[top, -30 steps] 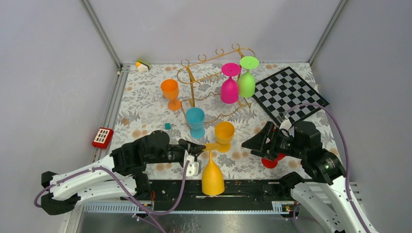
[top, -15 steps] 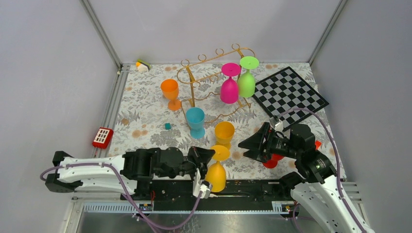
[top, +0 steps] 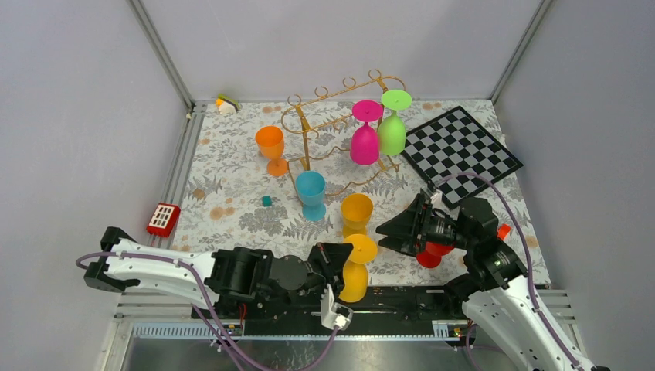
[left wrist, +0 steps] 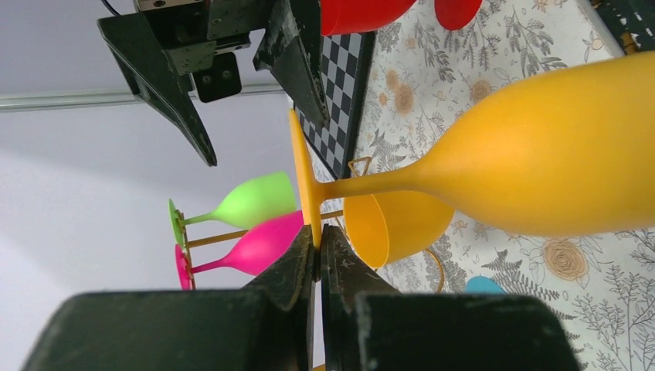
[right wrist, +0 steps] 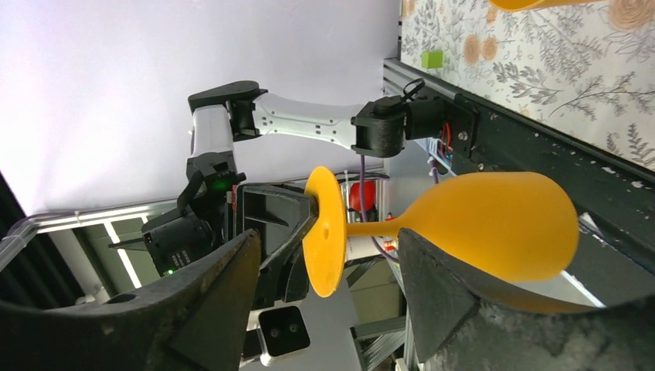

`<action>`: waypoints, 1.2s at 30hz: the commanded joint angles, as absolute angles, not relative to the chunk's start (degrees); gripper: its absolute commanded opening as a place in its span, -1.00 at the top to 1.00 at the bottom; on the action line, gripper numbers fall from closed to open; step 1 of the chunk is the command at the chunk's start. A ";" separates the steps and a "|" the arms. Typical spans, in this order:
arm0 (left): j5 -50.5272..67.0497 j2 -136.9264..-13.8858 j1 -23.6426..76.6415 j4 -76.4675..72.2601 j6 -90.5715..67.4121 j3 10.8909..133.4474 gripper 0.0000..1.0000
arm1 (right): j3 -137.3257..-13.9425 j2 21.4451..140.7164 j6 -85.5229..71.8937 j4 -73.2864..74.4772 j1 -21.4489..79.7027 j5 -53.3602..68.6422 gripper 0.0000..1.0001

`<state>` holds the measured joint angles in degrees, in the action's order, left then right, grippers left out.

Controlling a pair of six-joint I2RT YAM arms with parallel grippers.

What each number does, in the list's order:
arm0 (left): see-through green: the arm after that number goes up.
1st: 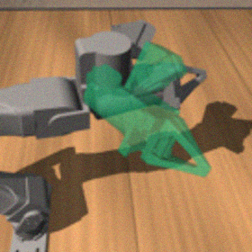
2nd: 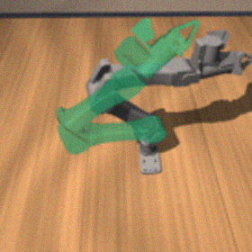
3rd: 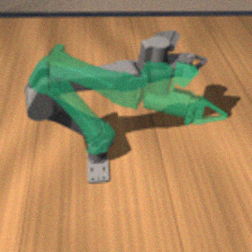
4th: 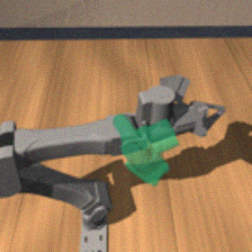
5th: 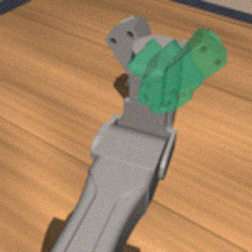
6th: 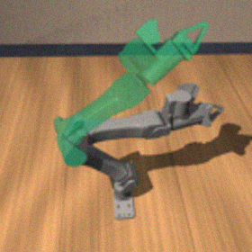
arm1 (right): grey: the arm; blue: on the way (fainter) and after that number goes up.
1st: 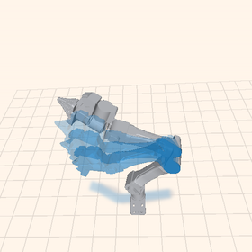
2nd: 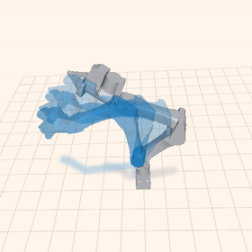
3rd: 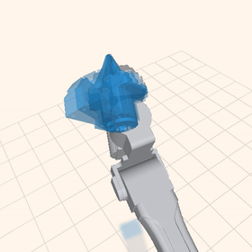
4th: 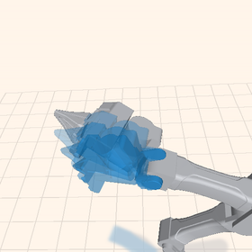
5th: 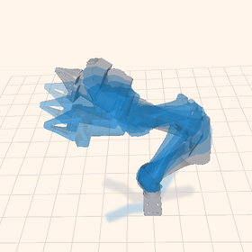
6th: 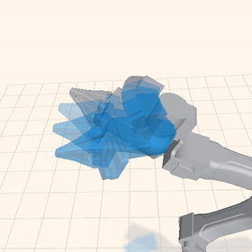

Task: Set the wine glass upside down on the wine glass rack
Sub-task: Turn the wine glass upside down at the wine rack.

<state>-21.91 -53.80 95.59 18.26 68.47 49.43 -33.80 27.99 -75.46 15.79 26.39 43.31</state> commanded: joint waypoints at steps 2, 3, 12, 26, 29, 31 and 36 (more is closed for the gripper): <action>-27.09 -55.30 96.59 12.55 70.28 53.79 1.00 | -32.88 28.79 -78.40 10.38 28.30 45.94 -0.32; -27.33 -55.59 96.63 12.44 70.51 53.93 1.00 | -32.64 28.91 -78.54 10.11 28.64 45.82 -0.27; -27.86 -56.86 96.88 11.56 70.14 54.24 1.00 | -30.74 29.43 -82.56 4.02 32.53 44.52 0.04; -28.20 -57.90 96.94 11.22 69.27 53.79 1.00 | -28.50 31.91 -85.67 -3.10 36.01 43.39 0.64; -28.16 -58.08 96.92 11.10 69.19 53.64 1.00 | -28.25 31.99 -85.87 -3.50 36.13 43.07 0.96; -28.29 -58.18 96.94 11.22 69.26 53.70 1.00 | -28.35 32.03 -85.72 -3.53 36.17 42.98 1.00; -29.47 -57.93 96.92 10.85 68.36 52.91 0.70 | -27.98 32.97 -84.24 -2.93 36.21 43.30 1.00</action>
